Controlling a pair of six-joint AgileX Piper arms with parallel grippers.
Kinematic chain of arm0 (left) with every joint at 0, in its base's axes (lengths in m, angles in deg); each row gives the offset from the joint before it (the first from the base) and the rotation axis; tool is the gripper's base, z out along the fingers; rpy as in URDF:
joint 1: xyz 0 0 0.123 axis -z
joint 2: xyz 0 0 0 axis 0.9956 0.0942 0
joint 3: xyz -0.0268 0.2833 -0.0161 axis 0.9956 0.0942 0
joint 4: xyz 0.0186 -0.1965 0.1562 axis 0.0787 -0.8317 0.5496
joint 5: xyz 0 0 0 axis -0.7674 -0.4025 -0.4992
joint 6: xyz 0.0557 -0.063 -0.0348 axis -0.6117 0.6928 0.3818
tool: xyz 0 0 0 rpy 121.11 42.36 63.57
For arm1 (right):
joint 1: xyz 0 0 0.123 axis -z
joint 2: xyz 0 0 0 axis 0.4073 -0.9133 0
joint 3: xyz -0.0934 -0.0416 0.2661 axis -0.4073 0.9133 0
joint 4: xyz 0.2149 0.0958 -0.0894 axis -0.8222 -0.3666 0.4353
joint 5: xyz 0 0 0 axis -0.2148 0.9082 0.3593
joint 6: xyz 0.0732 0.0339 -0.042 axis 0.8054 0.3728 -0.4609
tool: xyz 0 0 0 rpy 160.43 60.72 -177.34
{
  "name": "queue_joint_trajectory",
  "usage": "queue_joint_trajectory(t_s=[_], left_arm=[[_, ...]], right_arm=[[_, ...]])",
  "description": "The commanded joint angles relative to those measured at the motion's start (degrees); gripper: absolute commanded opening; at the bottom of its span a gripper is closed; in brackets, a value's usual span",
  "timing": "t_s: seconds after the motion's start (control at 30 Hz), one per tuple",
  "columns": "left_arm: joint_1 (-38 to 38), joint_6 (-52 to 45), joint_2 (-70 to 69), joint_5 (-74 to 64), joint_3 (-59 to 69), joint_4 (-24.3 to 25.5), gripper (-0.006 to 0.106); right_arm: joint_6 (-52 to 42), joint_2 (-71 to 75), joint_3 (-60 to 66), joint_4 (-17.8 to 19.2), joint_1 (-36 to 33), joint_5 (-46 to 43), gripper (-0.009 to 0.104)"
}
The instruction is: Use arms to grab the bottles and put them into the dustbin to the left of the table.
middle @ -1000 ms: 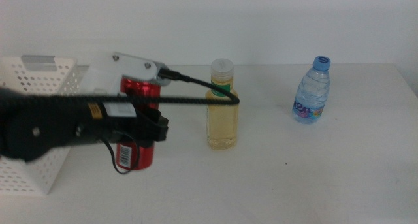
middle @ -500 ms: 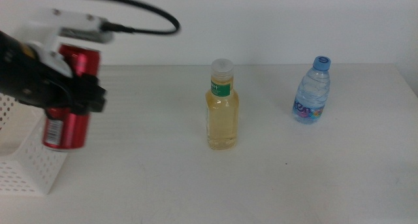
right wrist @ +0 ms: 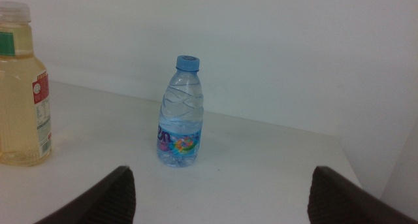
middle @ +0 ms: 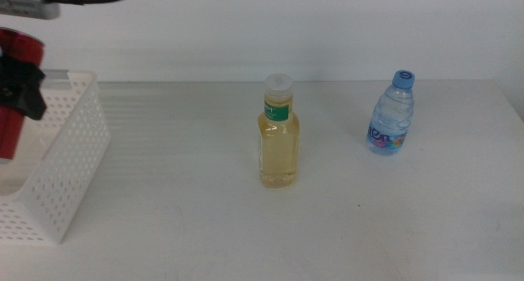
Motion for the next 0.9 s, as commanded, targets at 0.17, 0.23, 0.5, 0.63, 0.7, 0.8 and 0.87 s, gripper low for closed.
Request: queue_joint_trajectory(t_s=[0.17,0.23,0.5,0.63,0.7,0.8,0.87], left_arm=[[-6.11,-0.32,4.73,1.04,-7.86,-0.36,-0.005],[-7.46,-0.44,6.55,1.18,-9.12,-0.20,-0.005],[-8.87,-2.30,12.66,4.07,-10.78,0.67,-0.005],[-8.87,-2.24,14.84,6.02,-10.80,0.05,-0.005],[-8.87,-2.24,16.26,6.35,-10.85,-1.58,-0.005],[-8.87,-2.24,18.29,6.34,-10.85,-2.26,-0.005],[-8.87,-2.24,19.44,6.35,-10.85,-2.46,-0.005]], right_arm=[[-0.70,1.51,-0.42,0.33,0.29,-4.25,0.071],[-0.70,1.51,-0.42,0.33,0.29,-4.25,0.071],[-0.70,1.51,-0.42,0.33,0.29,-4.25,0.071],[-0.70,1.51,-0.42,0.33,0.29,-4.25,0.071],[-0.70,1.51,-0.42,0.33,0.29,-4.25,0.071],[-0.70,1.51,-0.42,0.33,0.29,-4.25,0.071],[-0.70,1.51,-0.42,0.33,0.29,-4.25,0.071]])
